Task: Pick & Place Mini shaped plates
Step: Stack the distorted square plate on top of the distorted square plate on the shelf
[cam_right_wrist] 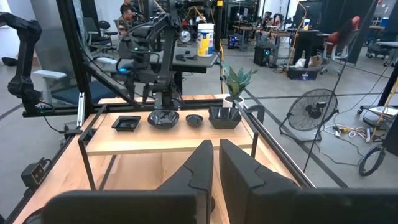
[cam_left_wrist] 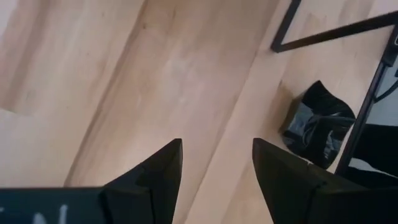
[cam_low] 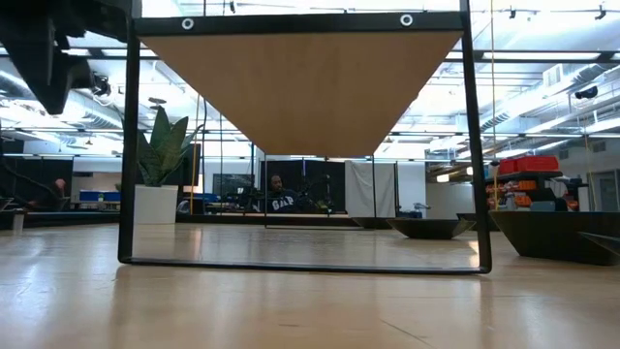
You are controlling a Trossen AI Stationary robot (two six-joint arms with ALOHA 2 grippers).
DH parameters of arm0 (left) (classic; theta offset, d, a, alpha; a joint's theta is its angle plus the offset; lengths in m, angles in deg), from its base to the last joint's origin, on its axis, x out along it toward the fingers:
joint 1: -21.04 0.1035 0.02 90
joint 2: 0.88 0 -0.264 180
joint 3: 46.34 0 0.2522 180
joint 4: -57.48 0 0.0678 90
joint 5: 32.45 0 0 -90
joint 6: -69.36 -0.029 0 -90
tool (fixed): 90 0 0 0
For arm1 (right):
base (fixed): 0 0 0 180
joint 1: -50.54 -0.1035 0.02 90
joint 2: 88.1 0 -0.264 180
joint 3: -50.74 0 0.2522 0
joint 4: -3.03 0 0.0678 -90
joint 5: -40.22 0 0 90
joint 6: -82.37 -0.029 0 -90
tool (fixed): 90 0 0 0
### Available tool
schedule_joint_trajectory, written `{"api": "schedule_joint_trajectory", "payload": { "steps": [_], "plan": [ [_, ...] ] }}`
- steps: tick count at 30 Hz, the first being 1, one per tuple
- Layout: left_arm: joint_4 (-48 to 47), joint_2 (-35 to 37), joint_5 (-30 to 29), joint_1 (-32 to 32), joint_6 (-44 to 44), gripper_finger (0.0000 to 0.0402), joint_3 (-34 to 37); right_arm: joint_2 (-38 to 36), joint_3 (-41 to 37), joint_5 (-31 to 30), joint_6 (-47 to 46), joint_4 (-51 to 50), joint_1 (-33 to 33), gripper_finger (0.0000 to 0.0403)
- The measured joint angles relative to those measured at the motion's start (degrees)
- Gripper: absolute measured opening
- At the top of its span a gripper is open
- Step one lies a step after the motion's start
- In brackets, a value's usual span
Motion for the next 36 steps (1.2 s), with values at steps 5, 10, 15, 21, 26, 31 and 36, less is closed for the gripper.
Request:
{"api": "schedule_joint_trajectory", "payload": {
  "steps": [5, 10, 15, 21, 26, 31, 36],
  "plan": [
    [1.1, -2.1, -4.5, -5.0, 9.6, 0.0199, 0.0, 0.0, 0.0, 0.0, 0.0, 0.0, 0.0, 0.0034],
    [1.1, -4.2, -8.3, -9.4, 18.3, 0.0199, 0.0, 0.0, 0.0, 0.0, 0.0, 0.0, 0.0, 0.0034],
    [2.9, -7.7, -9.0, -13.0, 25.9, 0.0199, 0.0, 0.0, 0.0, 0.0, 0.0, 0.0, 0.0, 0.0034],
    [10.7, -12.2, -6.8, -16.9, 30.5, 0.0199, -0.4, 0.0, 0.0, 0.0, 0.0, 0.0, 0.0, 0.0034],
    [11.0, -15.3, -5.7, -18.8, 35.5, 0.0199, -3.7, 0.0, 0.0, 0.0, 0.0, 0.0, 0.0, 0.0034],
    [10.7, -18.5, -5.6, -19.5, 41.4, 0.0199, -6.7, 0.0, 0.0, 0.0, 0.0, 0.0, 0.0, 0.0034],
    [10.9, -22.1, -5.4, -20.1, 46.8, 0.0199, -8.5, 0.0, 0.0, 0.0, 0.0, 0.0, 0.0, 0.0034]
  ]
}}
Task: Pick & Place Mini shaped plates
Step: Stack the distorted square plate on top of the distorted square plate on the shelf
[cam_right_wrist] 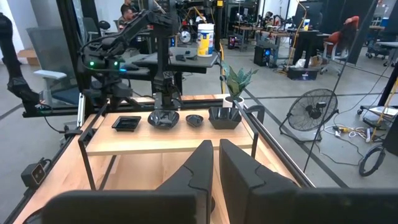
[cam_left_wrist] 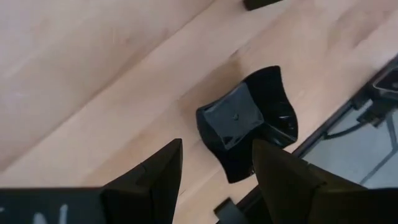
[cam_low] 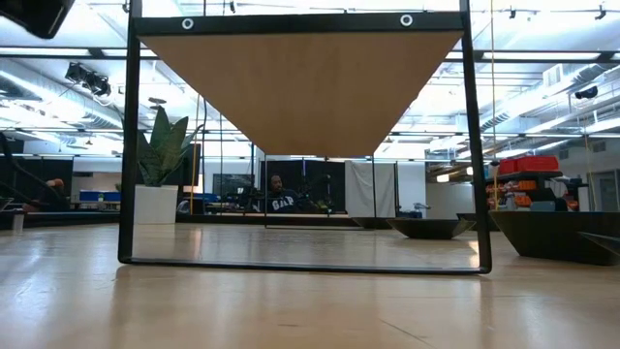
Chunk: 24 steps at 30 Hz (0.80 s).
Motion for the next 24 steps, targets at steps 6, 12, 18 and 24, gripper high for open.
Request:
{"api": "schedule_joint_trajectory", "payload": {
  "steps": [6, 12, 18, 24],
  "plan": [
    [0.3, -4.1, 3.9, -0.1, 4.2, 0.0199, -0.6, 0.0, 0.0, 0.0, 0.0, 0.0, 0.0, 0.0034],
    [1.8, -7.7, 4.5, -0.8, 8.2, 0.0199, -0.6, 0.0, 0.0, 0.0, 0.0, 0.0, 0.0, 0.0034],
    [5.3, -10.2, 3.6, -1.0, 9.5, 0.0199, -0.6, 0.0, 0.0, 0.0, 0.0, 0.0, 0.0, 0.0034],
    [5.6, -13.0, 2.4, -1.0, 12.3, 0.0199, -2.0, 0.0, 0.0, 0.0, 0.0, 0.0, 0.0, 0.0034]
  ]
}}
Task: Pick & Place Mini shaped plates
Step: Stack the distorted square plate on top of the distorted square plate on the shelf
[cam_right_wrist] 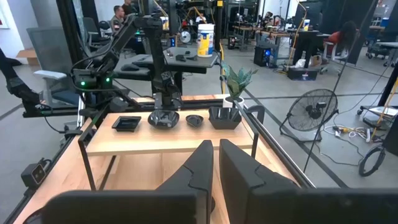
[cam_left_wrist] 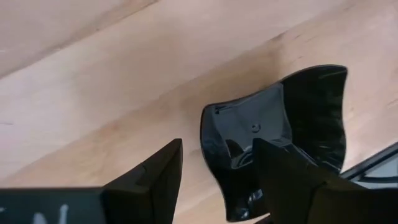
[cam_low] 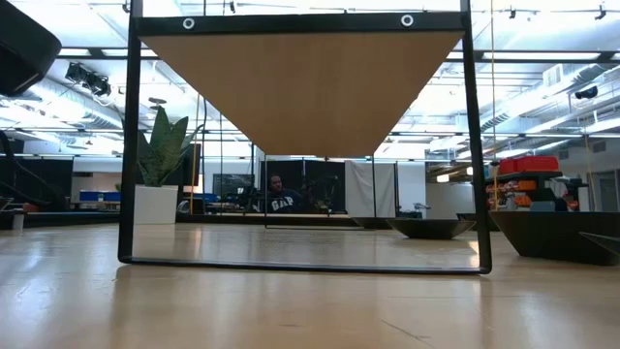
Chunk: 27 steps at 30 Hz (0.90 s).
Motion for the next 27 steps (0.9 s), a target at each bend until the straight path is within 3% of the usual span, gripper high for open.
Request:
{"api": "schedule_joint_trajectory", "payload": {
  "steps": [8, 27],
  "plan": [
    [0.0, -2.0, 0.4, 0.0, 1.2, 0.0173, -0.5, 0.0, 0.0, 0.0, 0.0, 0.0, 0.0, 0.0034],
    [-0.1, -2.1, 0.2, 0.3, 1.1, 0.0049, -0.5, 0.0, 0.0, 0.0, 0.0, 0.0, 0.0, 0.0034]
  ]
}}
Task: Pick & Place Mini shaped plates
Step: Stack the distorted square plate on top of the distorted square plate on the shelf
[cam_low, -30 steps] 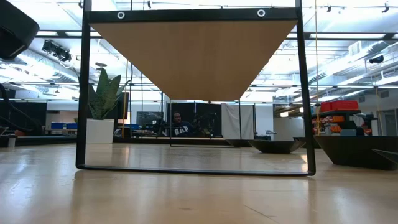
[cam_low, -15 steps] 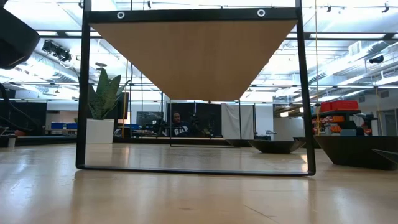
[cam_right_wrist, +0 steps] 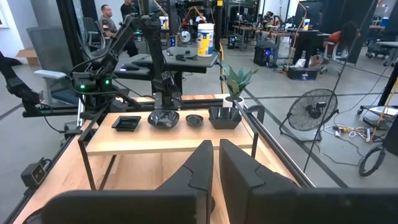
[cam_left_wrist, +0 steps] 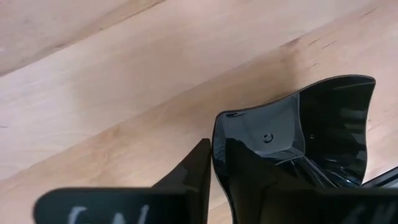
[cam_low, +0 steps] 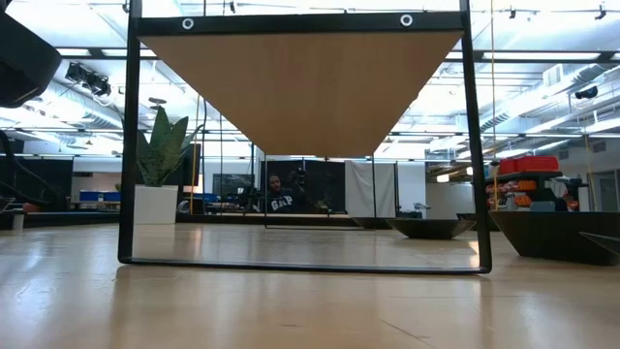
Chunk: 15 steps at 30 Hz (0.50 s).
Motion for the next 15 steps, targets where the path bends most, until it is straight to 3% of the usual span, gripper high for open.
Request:
{"api": "schedule_joint_trajectory", "payload": {
  "steps": [15],
  "plan": [
    [-0.1, 0.0, -0.5, 0.0, -1.5, 0.0005, 0.0, 0.0, 0.0, 0.0, 0.0, 0.0, 0.0, 0.0034]
  ]
}}
